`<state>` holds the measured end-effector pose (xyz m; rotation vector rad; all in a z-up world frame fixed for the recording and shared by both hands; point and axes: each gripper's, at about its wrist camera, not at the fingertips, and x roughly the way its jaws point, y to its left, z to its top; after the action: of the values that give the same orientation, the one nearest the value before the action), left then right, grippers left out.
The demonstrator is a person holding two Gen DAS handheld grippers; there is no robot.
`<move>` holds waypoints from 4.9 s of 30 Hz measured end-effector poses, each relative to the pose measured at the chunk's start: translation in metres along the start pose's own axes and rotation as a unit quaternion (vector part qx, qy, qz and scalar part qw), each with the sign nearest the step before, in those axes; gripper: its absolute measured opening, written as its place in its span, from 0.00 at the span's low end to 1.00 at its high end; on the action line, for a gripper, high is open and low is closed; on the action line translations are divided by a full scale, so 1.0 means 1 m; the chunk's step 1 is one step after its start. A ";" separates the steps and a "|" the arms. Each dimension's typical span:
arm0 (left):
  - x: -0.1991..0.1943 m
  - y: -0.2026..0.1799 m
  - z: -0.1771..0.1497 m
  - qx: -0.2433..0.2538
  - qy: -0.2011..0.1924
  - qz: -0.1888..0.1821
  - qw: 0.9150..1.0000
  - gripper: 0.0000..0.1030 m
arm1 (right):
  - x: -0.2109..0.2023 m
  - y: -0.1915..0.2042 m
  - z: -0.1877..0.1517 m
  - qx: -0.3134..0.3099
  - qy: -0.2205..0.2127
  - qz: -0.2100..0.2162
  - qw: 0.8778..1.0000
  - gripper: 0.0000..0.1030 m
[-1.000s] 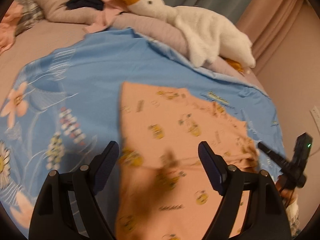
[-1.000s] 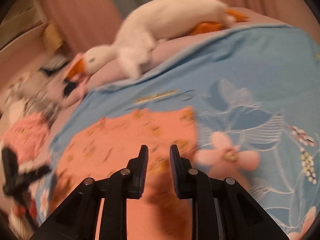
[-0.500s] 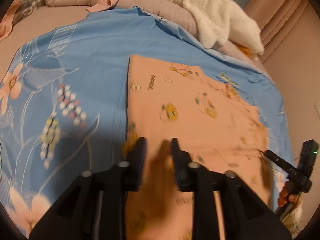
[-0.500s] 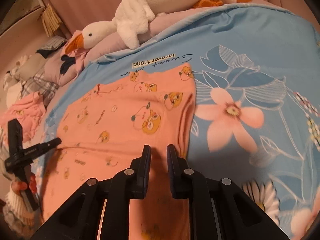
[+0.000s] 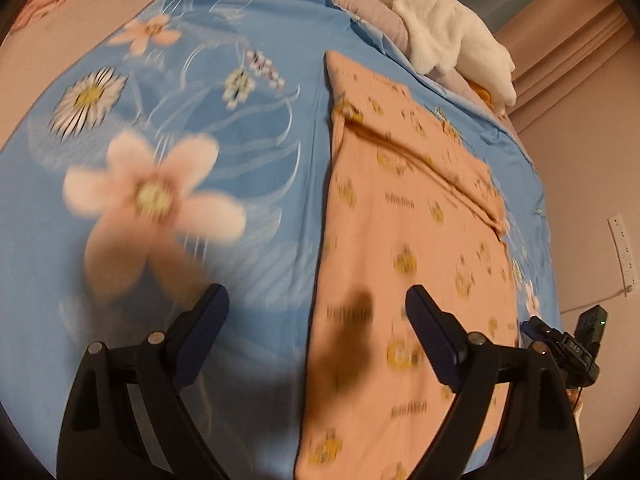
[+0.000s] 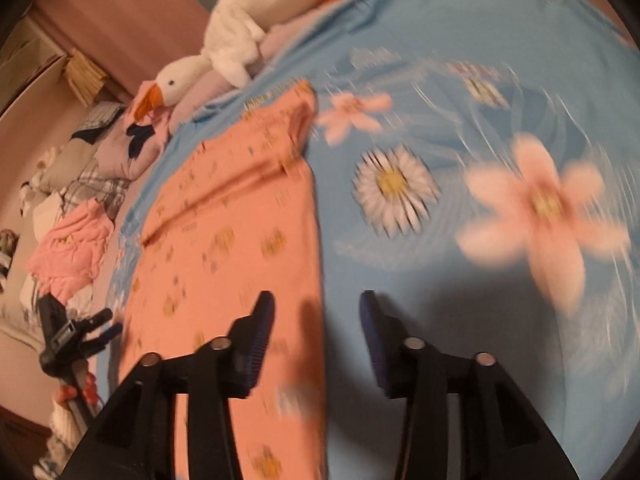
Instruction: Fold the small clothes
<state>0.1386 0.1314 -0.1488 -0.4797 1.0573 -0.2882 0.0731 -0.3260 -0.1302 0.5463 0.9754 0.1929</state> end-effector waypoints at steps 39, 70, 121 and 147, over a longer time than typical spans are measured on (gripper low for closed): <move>0.002 -0.015 -0.056 -0.052 0.061 -0.173 0.982 0.64 | 0.024 -0.006 -0.041 0.047 0.083 0.178 0.979 0.44; -0.006 -0.025 0.059 -0.118 -0.029 -0.329 0.937 0.02 | 0.021 0.039 0.075 0.014 -0.041 0.315 0.948 0.08; 0.163 -0.088 0.203 0.108 -0.013 0.044 0.993 0.13 | 0.171 0.113 0.210 -0.193 0.008 -0.048 0.980 0.12; 0.089 -0.057 0.083 0.188 0.042 0.017 0.981 0.14 | 0.104 0.086 0.101 -0.312 0.052 -0.146 0.937 0.13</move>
<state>0.2535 0.0624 -0.1538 -0.1106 1.0626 -0.4698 0.2219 -0.2474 -0.1171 -0.1946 1.0192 0.2523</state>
